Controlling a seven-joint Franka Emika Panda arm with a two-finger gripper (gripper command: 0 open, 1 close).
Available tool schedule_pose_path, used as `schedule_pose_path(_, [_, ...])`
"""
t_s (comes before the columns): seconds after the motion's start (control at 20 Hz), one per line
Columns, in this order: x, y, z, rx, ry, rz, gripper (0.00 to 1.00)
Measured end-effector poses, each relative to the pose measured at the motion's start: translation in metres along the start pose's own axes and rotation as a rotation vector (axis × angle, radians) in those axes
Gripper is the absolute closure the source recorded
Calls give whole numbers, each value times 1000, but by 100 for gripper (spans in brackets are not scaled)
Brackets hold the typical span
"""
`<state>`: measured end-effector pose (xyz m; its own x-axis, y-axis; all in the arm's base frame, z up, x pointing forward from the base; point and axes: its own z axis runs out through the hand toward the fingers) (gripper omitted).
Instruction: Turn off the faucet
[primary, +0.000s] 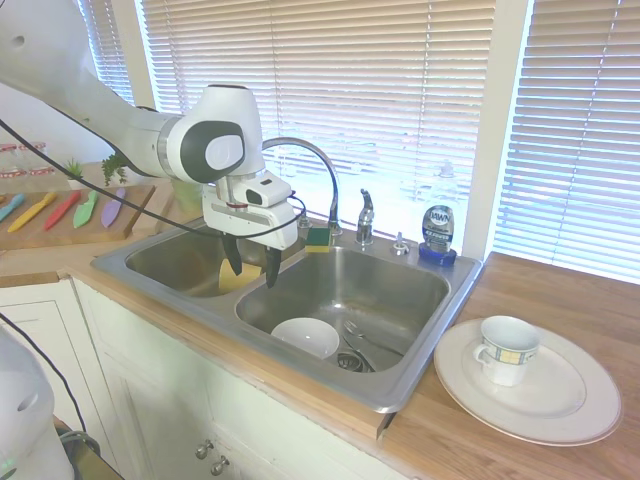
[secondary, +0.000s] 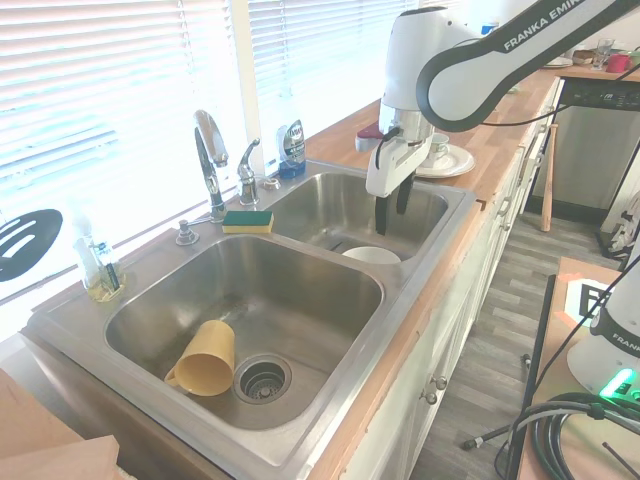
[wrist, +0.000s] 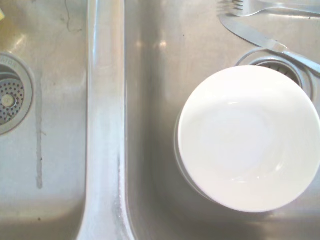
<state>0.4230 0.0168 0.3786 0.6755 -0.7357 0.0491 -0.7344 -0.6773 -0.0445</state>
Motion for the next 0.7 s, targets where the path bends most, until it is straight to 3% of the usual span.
schedule_pose_path(0.7, [2, 1, 0, -1, 2, 1, 100])
